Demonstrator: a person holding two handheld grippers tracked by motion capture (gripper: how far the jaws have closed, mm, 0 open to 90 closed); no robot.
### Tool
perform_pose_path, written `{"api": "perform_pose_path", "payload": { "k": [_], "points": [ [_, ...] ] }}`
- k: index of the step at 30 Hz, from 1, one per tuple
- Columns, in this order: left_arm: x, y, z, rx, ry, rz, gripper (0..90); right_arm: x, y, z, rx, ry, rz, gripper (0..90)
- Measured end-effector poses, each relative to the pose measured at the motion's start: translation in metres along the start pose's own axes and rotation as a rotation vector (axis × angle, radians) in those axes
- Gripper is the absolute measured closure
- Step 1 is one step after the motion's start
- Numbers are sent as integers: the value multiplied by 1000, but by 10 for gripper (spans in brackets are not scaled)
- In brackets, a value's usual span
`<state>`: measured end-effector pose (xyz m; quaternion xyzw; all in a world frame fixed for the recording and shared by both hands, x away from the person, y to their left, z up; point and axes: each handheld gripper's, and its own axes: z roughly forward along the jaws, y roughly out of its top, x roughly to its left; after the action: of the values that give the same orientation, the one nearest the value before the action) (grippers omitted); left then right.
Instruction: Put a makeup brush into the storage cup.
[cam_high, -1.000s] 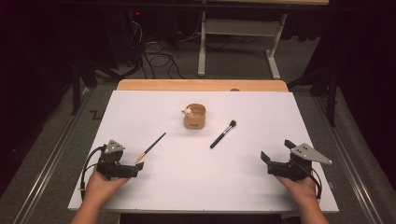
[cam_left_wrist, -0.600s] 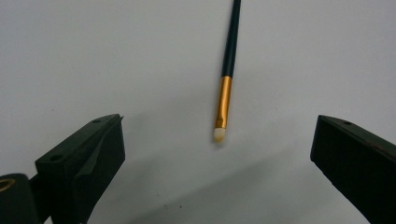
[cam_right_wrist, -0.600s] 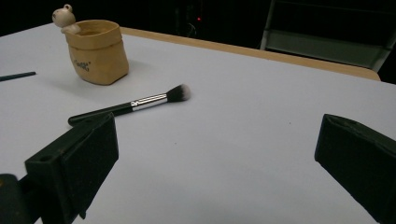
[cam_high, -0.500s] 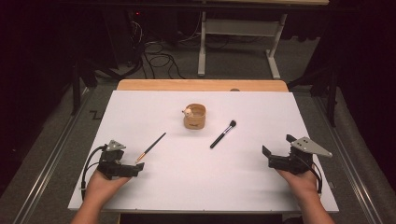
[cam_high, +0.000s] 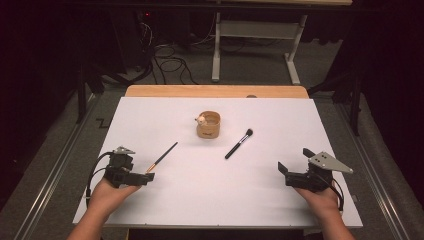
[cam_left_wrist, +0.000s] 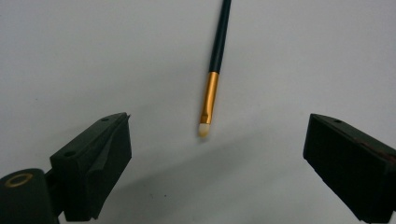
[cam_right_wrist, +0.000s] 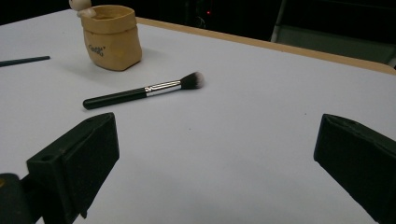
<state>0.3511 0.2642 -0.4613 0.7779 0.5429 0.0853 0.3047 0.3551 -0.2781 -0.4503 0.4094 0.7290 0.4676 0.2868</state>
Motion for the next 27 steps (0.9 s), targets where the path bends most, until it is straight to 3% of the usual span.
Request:
{"api": "perform_pose_path", "payload": {
  "k": [5,11,22,27],
  "points": [
    [4,6,-2,28,-36,-31,94,-1,-2,1,5,3,8,7],
    [2,13,-4,56,-28,-24,95,-2,-2,0,-1,4,6,7],
    [5,15,-1,100,-55,-42,143,1,-2,0,7,-1,-5,6],
    [4,16,2,128,-56,-21,158,0,-2,-1,4,1,-4,6]
  ]
}}
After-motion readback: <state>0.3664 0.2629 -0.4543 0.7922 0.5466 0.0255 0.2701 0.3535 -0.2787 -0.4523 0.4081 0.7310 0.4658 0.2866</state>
